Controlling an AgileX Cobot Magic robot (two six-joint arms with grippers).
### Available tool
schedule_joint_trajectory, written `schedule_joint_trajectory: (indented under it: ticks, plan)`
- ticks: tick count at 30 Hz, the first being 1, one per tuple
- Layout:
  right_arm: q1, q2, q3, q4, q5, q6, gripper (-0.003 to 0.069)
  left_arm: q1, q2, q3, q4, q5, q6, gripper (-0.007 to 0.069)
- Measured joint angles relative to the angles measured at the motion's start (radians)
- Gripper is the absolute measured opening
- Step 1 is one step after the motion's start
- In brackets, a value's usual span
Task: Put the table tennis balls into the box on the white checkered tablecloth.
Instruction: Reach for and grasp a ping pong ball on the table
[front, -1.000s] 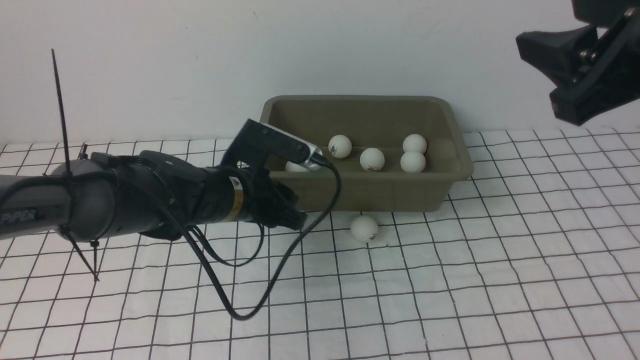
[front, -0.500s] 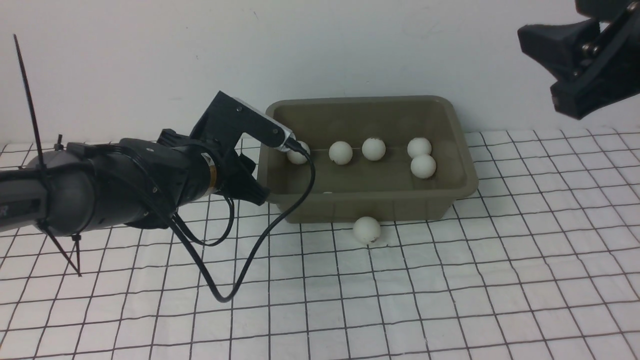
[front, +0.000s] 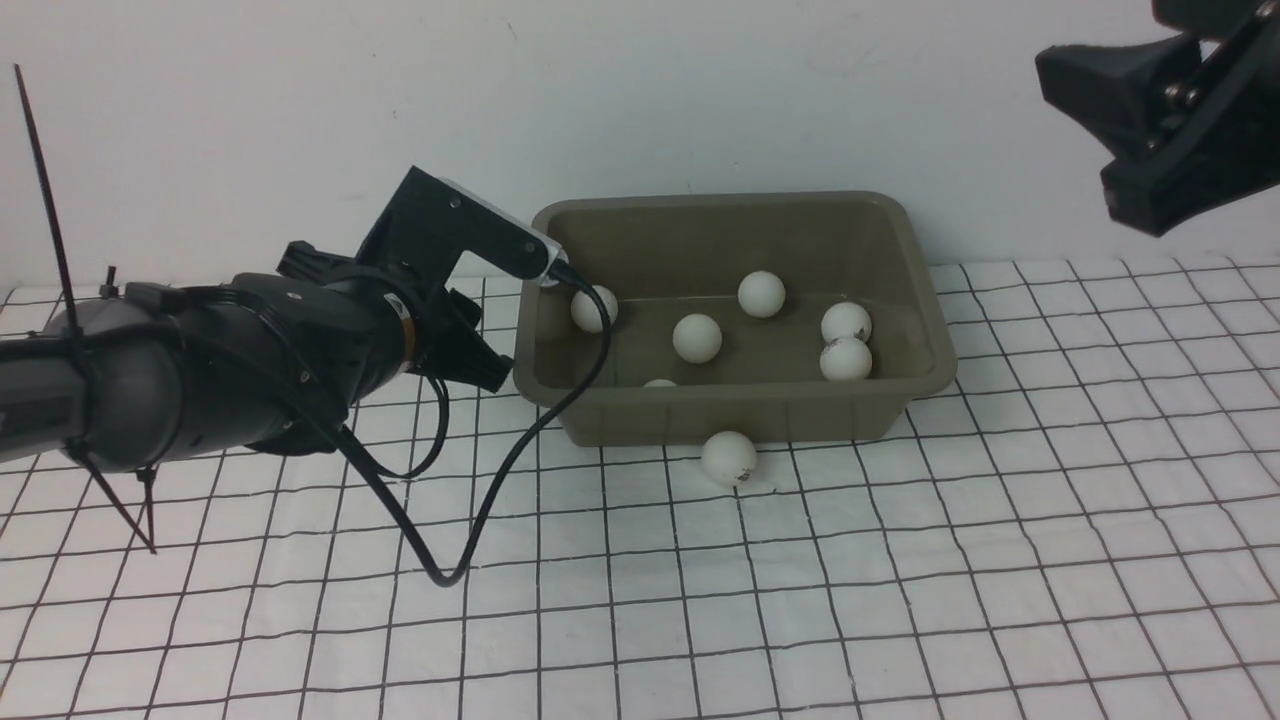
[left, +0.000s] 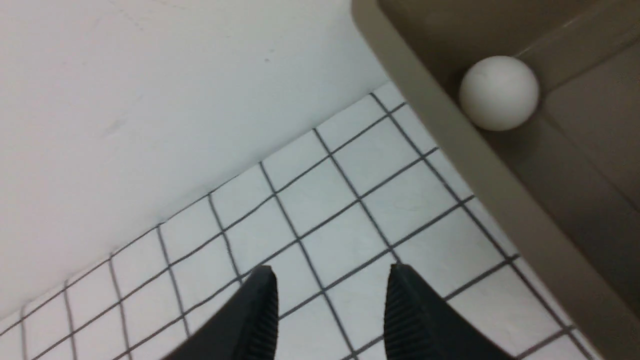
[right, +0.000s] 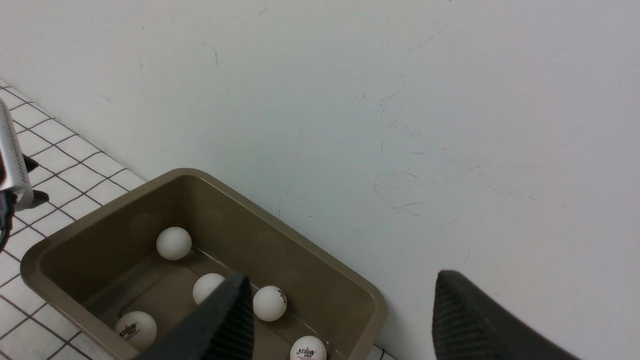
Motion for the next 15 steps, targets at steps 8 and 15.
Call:
schedule_joint_trajectory:
  ticks: [8, 15]
  plan:
    - [0.000, 0.000, 0.000, 0.000, 0.000, 0.002, 0.0442, 0.000, -0.009, 0.000, -0.044, 0.224, 0.169, 0.0272]
    - [0.000, 0.000, 0.000, 0.000, -0.015, 0.002, 0.0442, 0.000, -0.009, 0.000, -0.301, 0.362, 0.436, 0.0272]
